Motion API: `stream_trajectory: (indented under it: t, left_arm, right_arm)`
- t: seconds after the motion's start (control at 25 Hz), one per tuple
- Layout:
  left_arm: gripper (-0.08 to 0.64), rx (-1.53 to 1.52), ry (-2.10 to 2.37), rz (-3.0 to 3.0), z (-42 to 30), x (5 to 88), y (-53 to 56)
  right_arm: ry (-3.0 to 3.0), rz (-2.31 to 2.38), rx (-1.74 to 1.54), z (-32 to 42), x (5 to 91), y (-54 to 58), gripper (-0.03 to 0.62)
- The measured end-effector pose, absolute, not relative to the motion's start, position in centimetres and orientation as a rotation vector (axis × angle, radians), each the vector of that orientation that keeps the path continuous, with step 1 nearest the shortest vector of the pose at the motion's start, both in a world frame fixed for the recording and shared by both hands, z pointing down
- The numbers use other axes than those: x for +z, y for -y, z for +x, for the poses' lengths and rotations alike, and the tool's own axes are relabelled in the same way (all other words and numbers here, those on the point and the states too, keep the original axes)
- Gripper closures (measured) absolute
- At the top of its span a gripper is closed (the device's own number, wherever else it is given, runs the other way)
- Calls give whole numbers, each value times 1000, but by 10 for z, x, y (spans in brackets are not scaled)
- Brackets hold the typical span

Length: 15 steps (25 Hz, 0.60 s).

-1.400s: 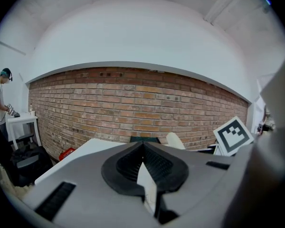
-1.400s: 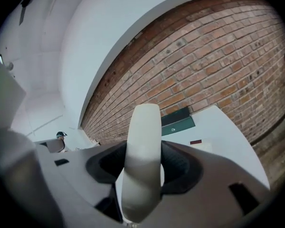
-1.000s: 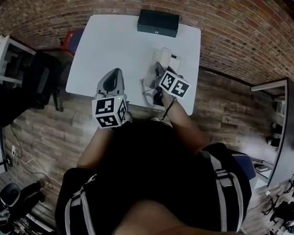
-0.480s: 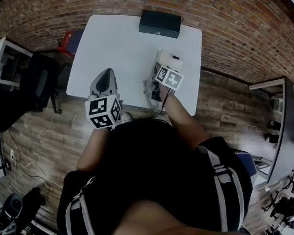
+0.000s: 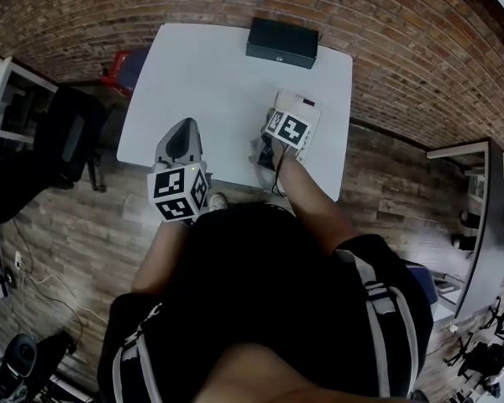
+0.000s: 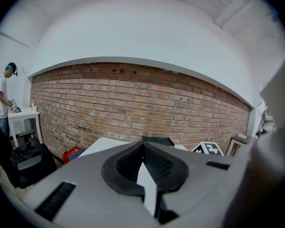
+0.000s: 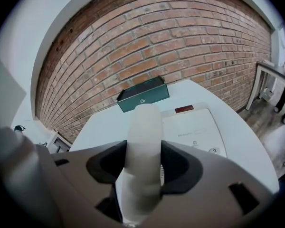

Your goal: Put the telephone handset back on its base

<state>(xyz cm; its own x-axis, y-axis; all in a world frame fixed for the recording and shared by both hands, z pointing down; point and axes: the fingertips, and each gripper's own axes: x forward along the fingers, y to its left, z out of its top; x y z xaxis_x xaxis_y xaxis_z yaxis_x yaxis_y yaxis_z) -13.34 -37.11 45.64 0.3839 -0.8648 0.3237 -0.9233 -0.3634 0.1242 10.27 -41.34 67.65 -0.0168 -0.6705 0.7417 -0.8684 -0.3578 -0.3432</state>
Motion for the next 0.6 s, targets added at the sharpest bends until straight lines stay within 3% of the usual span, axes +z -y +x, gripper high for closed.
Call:
stream_trajectory:
  t: [0.6]
  left_arm:
    - [558, 331, 1563, 2346, -141, 467, 369]
  right_arm:
    - [1473, 2022, 1160, 96, 697, 413, 387]
